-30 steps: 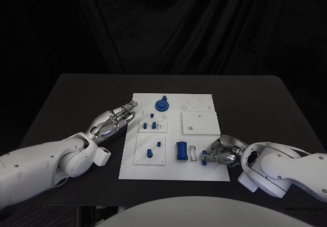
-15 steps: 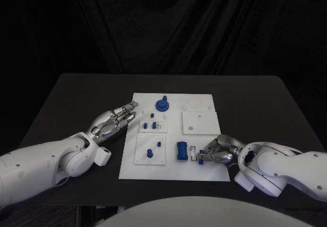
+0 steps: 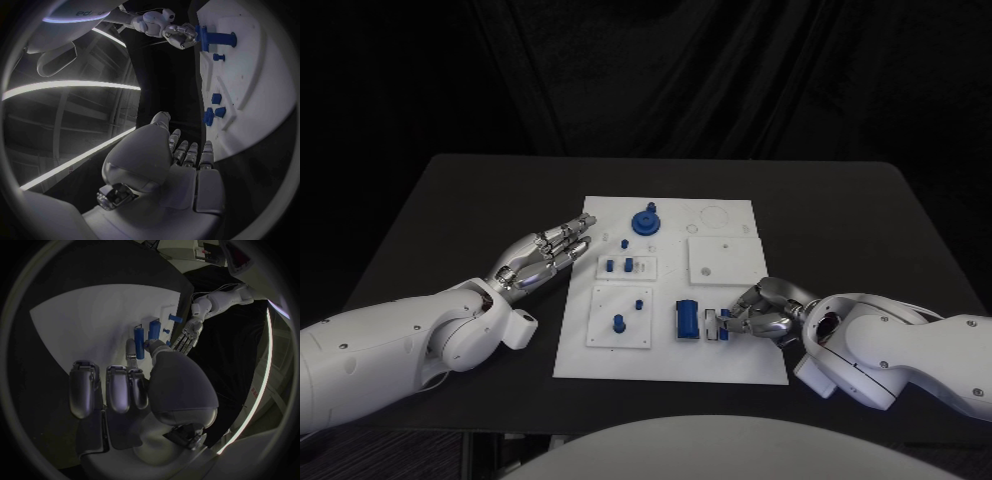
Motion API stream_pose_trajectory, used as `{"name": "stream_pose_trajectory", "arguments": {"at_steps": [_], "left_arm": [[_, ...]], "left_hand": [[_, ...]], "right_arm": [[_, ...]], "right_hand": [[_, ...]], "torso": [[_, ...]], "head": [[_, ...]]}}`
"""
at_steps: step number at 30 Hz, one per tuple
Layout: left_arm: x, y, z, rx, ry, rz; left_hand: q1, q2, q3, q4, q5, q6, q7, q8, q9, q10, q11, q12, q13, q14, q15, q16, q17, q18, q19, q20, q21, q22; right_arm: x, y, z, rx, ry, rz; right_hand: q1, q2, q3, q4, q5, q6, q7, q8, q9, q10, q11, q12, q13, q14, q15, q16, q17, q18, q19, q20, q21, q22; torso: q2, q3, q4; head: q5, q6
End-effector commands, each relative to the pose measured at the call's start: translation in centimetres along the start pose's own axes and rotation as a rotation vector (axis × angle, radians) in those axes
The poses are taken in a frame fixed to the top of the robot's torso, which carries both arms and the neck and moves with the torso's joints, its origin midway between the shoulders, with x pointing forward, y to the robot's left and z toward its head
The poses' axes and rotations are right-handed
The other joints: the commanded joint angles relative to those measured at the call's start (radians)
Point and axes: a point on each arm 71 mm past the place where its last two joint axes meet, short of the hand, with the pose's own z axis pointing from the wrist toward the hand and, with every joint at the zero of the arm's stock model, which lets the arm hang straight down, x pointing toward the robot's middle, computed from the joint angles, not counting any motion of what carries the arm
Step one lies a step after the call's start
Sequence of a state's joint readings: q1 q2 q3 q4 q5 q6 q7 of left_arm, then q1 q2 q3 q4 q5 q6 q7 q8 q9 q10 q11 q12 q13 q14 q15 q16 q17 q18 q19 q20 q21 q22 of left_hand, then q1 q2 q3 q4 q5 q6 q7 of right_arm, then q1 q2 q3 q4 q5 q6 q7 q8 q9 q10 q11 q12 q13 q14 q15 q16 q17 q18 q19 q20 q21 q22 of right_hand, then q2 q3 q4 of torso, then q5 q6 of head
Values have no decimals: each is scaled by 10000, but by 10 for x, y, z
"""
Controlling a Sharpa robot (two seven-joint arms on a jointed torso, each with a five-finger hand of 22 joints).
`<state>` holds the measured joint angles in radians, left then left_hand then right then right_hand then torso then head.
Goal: Assemble the parts on the task board
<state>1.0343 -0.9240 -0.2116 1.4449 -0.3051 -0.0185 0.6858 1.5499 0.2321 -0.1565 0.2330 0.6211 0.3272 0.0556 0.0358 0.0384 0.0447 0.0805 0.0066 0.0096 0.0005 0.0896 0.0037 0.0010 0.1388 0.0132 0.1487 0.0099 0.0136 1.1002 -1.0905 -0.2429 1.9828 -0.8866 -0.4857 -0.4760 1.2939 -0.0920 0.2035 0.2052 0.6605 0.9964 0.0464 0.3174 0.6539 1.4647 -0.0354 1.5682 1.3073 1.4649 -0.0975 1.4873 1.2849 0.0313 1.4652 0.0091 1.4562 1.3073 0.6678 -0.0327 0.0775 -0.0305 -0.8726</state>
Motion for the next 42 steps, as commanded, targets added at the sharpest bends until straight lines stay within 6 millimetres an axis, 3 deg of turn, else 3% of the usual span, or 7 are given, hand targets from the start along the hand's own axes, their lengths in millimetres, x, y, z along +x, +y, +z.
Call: {"name": "stream_pose_trajectory", "arguments": {"at_steps": [1,10,13,22,33,38,42], "left_arm": [[3,-3,1,513,156,-136],[2,-3,0,471,149,-143],[3,-2,0,462,171,-160],[4,-2,1,452,220,-195],[4,1,1,410,240,-234],[4,2,0,384,234,-238],[4,2,0,364,233,-241]], "left_hand": [[59,28,60,8,13,10,69,48,10,24,43,38,12,-5,73,-37,-10,-87,-2,69,-4,12],[55,26,67,0,7,-3,70,45,8,17,50,36,11,-5,97,-37,-10,-96,1,86,-2,15],[52,25,70,-4,6,4,71,45,8,21,51,37,12,-5,107,-37,-10,-99,1,93,-2,15],[49,25,75,-9,4,-4,77,44,7,15,52,36,10,-5,123,-37,-10,-104,3,106,-1,16],[48,27,78,-11,4,-8,81,43,7,12,53,35,10,-5,130,-37,-10,-106,4,113,0,16],[48,27,78,-11,4,-8,81,43,7,12,53,35,10,-5,130,-37,-10,-106,4,113,0,16],[42,29,88,-21,0,-14,101,41,6,9,56,34,9,-5,156,-37,-10,-112,5,133,1,17]], "right_arm": [[0,3,0,3,4,-100],[1,5,2,67,164,-224],[2,6,3,112,212,-265],[3,4,7,482,473,-471],[2,4,10,496,376,-769],[1,4,11,415,260,-841],[0,5,11,310,118,-790]], "right_hand": [[-40,17,122,-63,-31,19,-82,66,26,1061,2,26,2635,609,-8,46,5,-48,754,20,32,2284],[-210,7,162,6,-328,-17,-86,77,41,1061,-1,26,2635,606,-11,47,-9,-50,755,18,39,2286],[-327,12,198,37,-870,-58,-81,83,52,1061,3,26,2635,610,-9,61,15,-53,758,19,55,2290],[-598,10,144,156,-1726,-152,-37,56,39,1061,41,26,2635,598,19,52,-53,-44,746,38,20,2277],[-976,4,-122,364,-3087,-301,45,35,21,1061,114,26,2635,586,80,43,-126,-34,731,91,-23,2263],[-1407,-32,-510,675,-4276,-427,110,124,-6,1061,174,26,2635,581,132,45,-157,-35,731,139,-21,2263],[-1875,56,-909,837,-4360,-463,104,210,-18,1061,171,26,2635,579,136,49,-170,-38,736,151,0,2269]], "torso": [[4,6,7],[17,8,6],[21,7,-2],[17,8,9],[14,3,-6],[12,1,-3],[5,6,0]], "head": [[-19,0],[-11,0],[-14,0],[-14,0],[27,0],[49,0],[58,0]]}}
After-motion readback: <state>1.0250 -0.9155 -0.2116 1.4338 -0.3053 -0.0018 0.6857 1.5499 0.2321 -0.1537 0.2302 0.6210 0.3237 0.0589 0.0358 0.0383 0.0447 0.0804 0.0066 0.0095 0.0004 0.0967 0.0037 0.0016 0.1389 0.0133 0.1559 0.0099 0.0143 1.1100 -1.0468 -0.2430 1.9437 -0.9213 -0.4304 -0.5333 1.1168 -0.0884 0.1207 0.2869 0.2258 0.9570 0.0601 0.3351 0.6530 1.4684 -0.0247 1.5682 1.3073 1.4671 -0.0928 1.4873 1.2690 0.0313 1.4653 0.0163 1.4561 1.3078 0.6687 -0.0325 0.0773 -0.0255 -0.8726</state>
